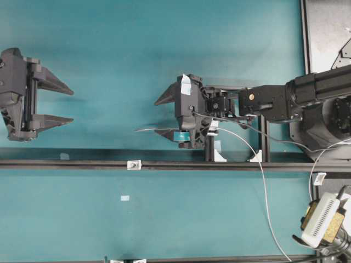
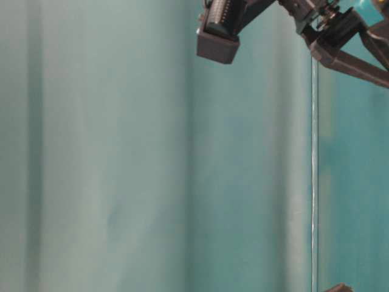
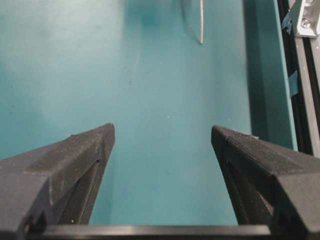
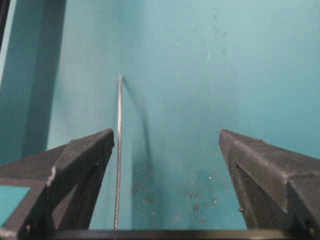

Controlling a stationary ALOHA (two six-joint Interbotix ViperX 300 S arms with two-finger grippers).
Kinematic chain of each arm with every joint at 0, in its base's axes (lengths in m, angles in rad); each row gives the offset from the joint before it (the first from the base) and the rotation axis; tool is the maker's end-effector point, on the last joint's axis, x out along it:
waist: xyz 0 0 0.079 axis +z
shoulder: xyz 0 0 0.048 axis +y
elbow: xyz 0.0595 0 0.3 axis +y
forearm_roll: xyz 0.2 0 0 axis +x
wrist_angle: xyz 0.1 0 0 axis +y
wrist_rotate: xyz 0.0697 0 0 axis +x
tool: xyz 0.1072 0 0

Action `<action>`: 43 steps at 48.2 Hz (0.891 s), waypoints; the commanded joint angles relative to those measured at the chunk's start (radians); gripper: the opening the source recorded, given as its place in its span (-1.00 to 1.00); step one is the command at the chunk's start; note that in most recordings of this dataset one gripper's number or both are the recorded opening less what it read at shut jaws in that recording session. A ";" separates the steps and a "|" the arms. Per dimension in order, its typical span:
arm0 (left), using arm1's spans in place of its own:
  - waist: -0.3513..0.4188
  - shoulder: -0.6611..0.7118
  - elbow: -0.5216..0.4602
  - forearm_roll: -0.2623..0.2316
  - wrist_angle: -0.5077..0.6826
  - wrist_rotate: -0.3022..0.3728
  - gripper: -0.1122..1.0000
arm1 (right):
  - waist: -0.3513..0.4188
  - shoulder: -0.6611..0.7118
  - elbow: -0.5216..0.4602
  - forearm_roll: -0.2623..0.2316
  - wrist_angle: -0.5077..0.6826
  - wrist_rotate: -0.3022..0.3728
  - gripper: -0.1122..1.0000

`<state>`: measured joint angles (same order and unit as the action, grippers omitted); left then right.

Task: Insert the wire into the hole on the right side and pull it with the left arm.
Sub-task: 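Close the right gripper on the grey wire end, then lift the wire with the right gripper and pull it out leftward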

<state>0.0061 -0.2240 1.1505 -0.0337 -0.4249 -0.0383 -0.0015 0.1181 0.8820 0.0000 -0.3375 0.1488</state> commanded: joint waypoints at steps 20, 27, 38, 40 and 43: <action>0.002 -0.008 -0.015 -0.002 -0.008 0.000 0.77 | -0.003 -0.002 -0.017 -0.002 -0.008 -0.003 0.85; 0.002 -0.009 -0.015 0.000 -0.008 0.000 0.77 | -0.008 -0.003 -0.018 -0.002 -0.008 -0.005 0.71; 0.002 -0.008 -0.015 -0.002 -0.008 0.000 0.76 | -0.009 -0.002 -0.017 -0.002 -0.008 -0.006 -0.43; 0.002 -0.008 -0.015 0.000 -0.009 0.000 0.77 | -0.009 -0.003 -0.017 -0.002 -0.008 -0.006 -0.59; 0.002 -0.009 -0.015 0.000 -0.009 0.000 0.76 | -0.009 -0.002 -0.015 -0.002 -0.008 -0.006 -0.75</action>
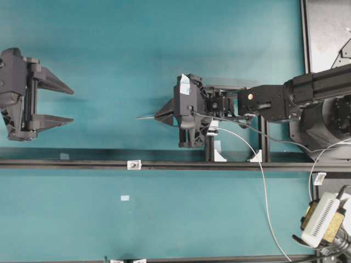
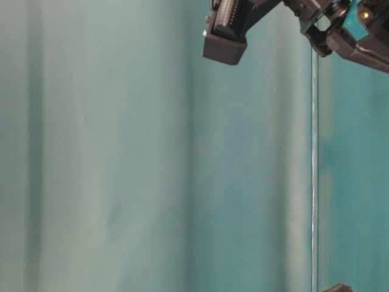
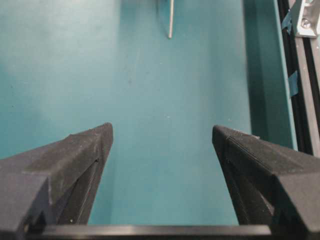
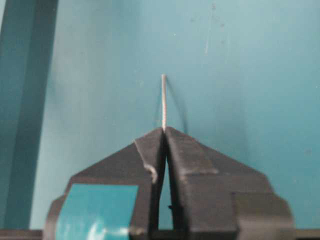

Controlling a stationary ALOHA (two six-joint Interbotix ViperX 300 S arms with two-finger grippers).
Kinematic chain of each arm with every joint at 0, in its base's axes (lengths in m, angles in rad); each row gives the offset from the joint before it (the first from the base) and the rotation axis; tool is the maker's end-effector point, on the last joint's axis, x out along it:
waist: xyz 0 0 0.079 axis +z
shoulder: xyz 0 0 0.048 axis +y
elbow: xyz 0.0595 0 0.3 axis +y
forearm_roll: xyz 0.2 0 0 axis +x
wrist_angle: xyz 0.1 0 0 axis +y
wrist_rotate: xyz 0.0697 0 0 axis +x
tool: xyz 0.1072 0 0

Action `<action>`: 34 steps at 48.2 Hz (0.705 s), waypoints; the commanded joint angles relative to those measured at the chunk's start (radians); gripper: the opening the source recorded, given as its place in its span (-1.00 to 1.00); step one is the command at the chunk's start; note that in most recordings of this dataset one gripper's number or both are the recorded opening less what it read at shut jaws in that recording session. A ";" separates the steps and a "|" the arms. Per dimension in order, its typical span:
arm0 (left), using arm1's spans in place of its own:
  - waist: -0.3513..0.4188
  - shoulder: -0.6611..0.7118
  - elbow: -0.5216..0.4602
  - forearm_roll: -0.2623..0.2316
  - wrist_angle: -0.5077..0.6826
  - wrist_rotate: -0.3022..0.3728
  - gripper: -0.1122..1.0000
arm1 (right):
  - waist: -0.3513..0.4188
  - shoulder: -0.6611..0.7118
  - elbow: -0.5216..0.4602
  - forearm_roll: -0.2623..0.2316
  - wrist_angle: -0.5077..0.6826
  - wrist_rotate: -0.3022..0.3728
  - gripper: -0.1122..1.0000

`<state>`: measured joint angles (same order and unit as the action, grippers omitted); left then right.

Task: Insert the wire into the hole on the right side and pull it with the left arm.
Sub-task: 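Lift the wire with the right gripper and pull it out leftward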

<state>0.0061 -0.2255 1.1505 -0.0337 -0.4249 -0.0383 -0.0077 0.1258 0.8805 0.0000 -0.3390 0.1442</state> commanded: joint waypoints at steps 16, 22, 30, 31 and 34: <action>0.002 -0.008 -0.015 0.000 -0.008 0.000 0.76 | -0.003 -0.011 -0.015 -0.002 -0.006 -0.002 -0.93; 0.003 -0.006 -0.015 -0.002 -0.008 0.000 0.76 | -0.003 -0.012 -0.017 -0.002 -0.002 -0.002 -0.93; 0.002 -0.008 -0.015 0.000 -0.008 0.000 0.76 | -0.003 -0.044 -0.014 -0.002 0.008 -0.002 -0.93; 0.002 -0.008 -0.015 -0.002 -0.008 0.000 0.76 | -0.003 -0.052 -0.014 -0.003 0.011 -0.002 -0.93; 0.002 -0.009 -0.015 -0.002 -0.009 -0.002 0.76 | -0.003 -0.074 -0.014 -0.003 0.021 -0.002 -0.93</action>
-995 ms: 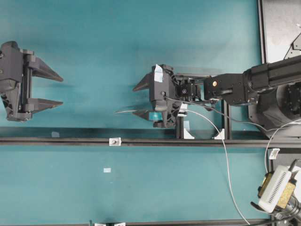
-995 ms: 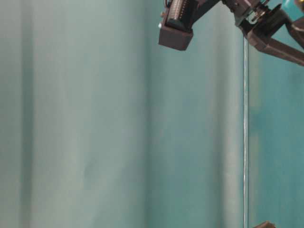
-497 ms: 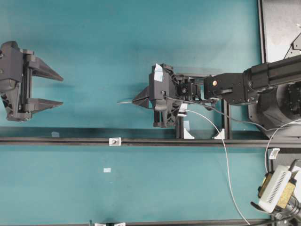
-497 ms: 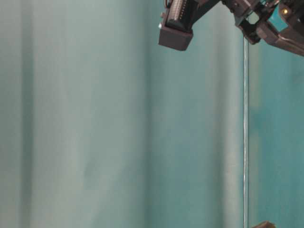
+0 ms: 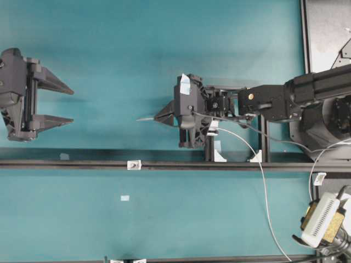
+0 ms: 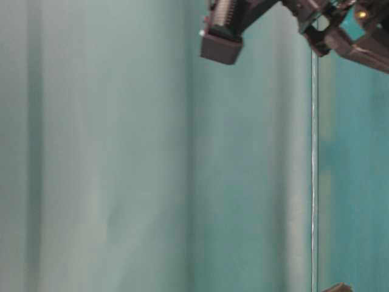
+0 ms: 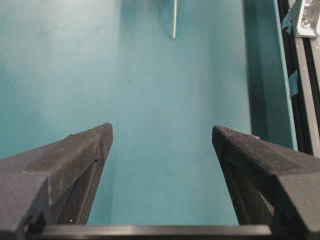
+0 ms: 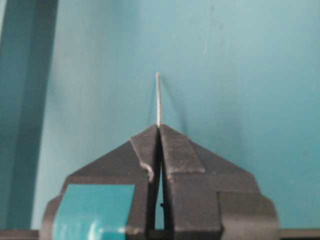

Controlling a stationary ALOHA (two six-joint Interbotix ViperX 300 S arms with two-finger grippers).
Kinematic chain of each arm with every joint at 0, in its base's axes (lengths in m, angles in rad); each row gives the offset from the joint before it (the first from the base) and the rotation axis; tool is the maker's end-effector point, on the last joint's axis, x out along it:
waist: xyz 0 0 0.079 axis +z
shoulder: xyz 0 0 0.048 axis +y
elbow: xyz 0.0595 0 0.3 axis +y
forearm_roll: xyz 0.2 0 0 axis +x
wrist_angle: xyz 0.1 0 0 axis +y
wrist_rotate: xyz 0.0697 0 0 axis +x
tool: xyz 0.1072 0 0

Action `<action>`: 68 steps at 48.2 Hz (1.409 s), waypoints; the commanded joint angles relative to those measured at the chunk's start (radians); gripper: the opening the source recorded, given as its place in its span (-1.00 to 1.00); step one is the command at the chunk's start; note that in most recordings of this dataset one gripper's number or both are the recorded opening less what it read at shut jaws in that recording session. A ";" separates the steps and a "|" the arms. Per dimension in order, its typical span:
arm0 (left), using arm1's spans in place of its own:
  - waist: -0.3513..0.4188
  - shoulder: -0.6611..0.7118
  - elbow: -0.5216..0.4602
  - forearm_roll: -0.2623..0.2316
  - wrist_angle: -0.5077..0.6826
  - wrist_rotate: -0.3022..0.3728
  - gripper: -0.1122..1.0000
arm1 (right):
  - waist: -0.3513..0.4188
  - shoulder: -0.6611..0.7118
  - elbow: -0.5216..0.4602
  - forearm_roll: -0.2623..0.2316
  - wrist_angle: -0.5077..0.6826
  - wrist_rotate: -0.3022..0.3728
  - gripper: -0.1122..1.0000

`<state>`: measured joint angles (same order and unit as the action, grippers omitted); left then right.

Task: Insert the wire into the hole on the right side and pull it with the left arm.
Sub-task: 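Lift the wire with the right gripper and pull it out leftward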

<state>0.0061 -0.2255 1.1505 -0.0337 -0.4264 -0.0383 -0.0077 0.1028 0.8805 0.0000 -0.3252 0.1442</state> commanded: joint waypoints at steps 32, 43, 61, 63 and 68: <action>0.002 -0.018 -0.058 -0.002 -0.005 -0.002 0.76 | -0.003 -0.287 -0.018 -0.002 0.196 0.005 -0.93; -0.008 -0.018 -0.077 -0.002 -0.002 -0.002 0.75 | -0.003 -0.334 -0.018 -0.002 0.225 0.005 -0.93; -0.040 -0.012 -0.075 -0.003 -0.025 -0.005 0.76 | -0.002 -0.342 0.035 -0.002 0.196 0.006 -0.93; -0.046 -0.006 -0.072 -0.005 -0.043 -0.005 0.76 | 0.002 -0.344 0.048 -0.003 0.173 0.006 -0.93; -0.067 0.025 -0.069 -0.008 -0.118 -0.006 0.76 | 0.015 -0.344 0.078 -0.002 0.095 0.006 -0.93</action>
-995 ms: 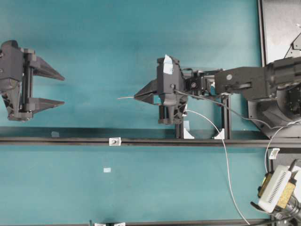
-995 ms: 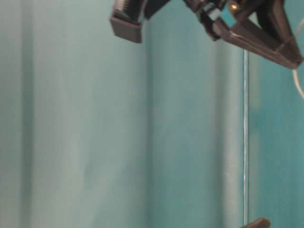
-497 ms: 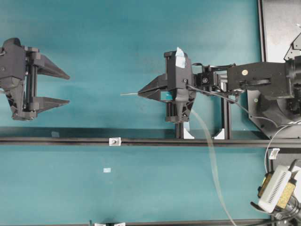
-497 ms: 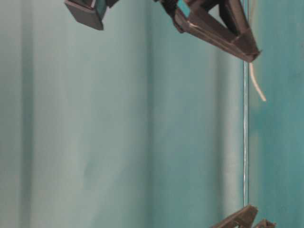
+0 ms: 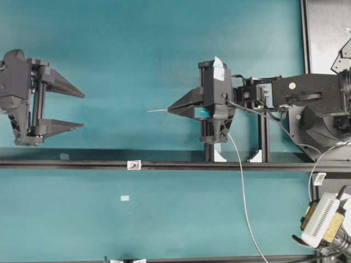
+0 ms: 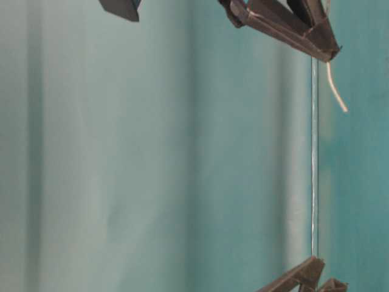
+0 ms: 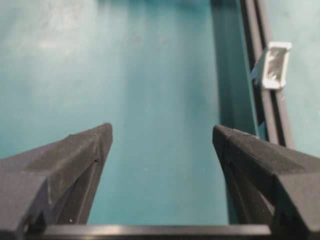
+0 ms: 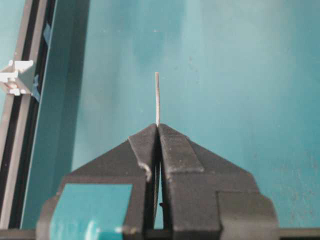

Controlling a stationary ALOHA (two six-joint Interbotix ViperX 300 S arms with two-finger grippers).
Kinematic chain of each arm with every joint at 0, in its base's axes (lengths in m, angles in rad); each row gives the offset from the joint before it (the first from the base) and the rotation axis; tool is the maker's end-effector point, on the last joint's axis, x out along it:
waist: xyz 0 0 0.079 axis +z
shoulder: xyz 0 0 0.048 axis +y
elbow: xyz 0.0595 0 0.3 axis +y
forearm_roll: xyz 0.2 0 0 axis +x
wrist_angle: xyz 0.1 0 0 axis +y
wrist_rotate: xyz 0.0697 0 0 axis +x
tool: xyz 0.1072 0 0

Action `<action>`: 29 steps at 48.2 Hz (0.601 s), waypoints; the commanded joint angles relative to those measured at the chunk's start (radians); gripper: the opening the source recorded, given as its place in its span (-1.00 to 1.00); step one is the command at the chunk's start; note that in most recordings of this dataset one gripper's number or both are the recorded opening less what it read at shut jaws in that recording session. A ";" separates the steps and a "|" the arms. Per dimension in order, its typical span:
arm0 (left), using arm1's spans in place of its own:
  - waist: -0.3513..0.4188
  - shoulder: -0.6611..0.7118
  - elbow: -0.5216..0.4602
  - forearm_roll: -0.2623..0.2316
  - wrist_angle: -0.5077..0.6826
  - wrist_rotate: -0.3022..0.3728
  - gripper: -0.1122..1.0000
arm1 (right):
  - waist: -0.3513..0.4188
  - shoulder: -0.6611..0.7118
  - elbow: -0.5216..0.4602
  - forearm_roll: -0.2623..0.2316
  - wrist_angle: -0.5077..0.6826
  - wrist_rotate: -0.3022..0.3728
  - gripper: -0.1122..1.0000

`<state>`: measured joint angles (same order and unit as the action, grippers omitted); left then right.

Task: Insert the wire into the hole on the right side and pull it with the left arm.
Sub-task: 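Lift the wire with the right gripper and pull it out leftward, then carry the wire tip with the right gripper toward the white bracket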

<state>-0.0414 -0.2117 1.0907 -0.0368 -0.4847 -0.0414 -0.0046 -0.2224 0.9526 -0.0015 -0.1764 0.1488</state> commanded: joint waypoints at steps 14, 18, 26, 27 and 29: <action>-0.052 0.158 -0.003 -0.006 -0.282 -0.061 0.76 | 0.077 -0.020 0.097 0.028 -0.253 0.002 -0.93; -0.066 0.196 -0.006 -0.006 -0.325 -0.071 0.76 | 0.101 -0.018 0.107 0.052 -0.275 0.002 -0.93; -0.101 0.236 -0.015 -0.006 -0.402 -0.071 0.76 | 0.163 -0.003 0.121 0.095 -0.345 -0.017 -0.93; -0.106 0.242 -0.015 -0.006 -0.411 -0.071 0.76 | 0.170 0.002 0.123 0.100 -0.357 -0.023 -0.93; -0.112 0.253 -0.017 -0.006 -0.430 -0.071 0.76 | 0.184 0.011 0.124 0.114 -0.383 -0.035 -0.93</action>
<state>-0.1396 0.0383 1.0907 -0.0414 -0.8759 -0.1135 0.1519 -0.2163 1.0815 0.0920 -0.5108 0.1289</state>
